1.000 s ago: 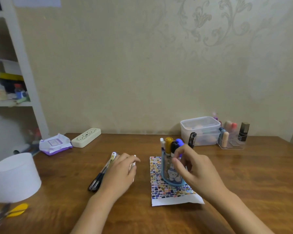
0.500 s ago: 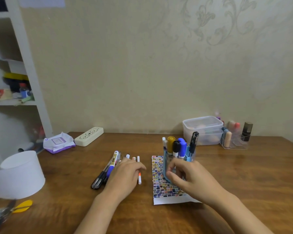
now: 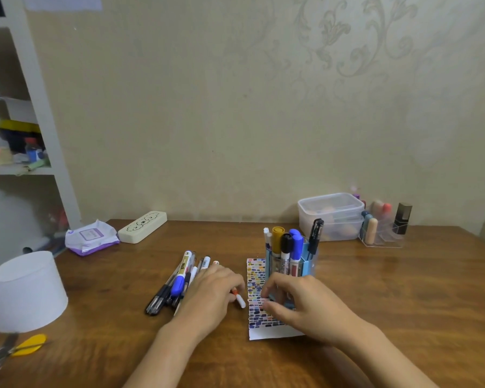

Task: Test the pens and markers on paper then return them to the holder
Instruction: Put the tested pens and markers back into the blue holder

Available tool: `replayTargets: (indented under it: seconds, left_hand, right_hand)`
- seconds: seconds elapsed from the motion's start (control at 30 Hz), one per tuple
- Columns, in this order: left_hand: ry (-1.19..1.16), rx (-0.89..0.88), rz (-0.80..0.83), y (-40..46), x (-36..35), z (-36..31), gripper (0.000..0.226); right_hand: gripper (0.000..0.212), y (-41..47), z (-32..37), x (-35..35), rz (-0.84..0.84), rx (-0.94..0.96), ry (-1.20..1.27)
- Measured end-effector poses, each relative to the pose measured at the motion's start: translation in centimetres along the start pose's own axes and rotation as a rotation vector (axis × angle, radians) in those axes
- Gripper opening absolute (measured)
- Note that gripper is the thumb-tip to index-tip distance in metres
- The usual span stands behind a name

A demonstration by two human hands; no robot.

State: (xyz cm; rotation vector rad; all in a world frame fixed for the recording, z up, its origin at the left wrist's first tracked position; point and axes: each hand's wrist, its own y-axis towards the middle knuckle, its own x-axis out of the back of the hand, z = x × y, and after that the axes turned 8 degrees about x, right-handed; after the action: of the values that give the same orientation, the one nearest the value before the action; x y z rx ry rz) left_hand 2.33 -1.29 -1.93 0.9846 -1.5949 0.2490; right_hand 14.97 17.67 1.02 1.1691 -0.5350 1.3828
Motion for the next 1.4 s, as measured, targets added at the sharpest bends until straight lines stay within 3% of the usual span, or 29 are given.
replayTargets:
  seconds: [0.13, 0.4, 0.67, 0.8, 0.93, 1.13, 1.3, 1.4]
  left_hand:
    - [-0.117, -0.065, -0.111, -0.1, 0.1, -0.9, 0.017]
    - [-0.338, -0.158, -0.199, -0.1, 0.1, -2.4, 0.026]
    - [-0.608, -0.029, -0.253, -0.6, 0.6, -4.4, 0.025]
    - [-0.541, -0.012, -0.203, 0.0, 0.3, -4.7, 0.042]
    - [-0.436, -0.018, -0.127, 0.3, -0.4, -5.0, 0.044]
    - [-0.492, -0.048, -0.16, 0.2, -0.3, -5.0, 0.037]
    - [-0.531, -0.067, -0.278, -0.1, 0.2, -5.1, 0.033]
    - [-0.501, -0.031, -0.24, 0.0, 0.0, -4.8, 0.04]
  right_hand:
    - [0.028, 0.1, 0.1, -0.1, -0.033, 0.013, -0.01]
    - [0.021, -0.1, 0.5, 0.0, -0.297, 0.04, 0.023]
    - [0.005, -0.1, 0.3, 2.5, -0.609, -0.065, 0.304]
    - [0.006, -0.4, -0.1, 4.2, -0.706, -0.06, 0.426]
    - [0.012, -0.5, -0.6, 4.7, -0.777, -0.069, 0.408]
    - [0.014, -0.8, -0.7, 5.1, -0.802, -0.046, 0.363]
    - [0.013, -1.0, -1.0, 5.8, -0.867, -0.038, 0.346]
    - [0.015, -1.1, -1.0, 6.0, -0.912, -0.007, 0.387]
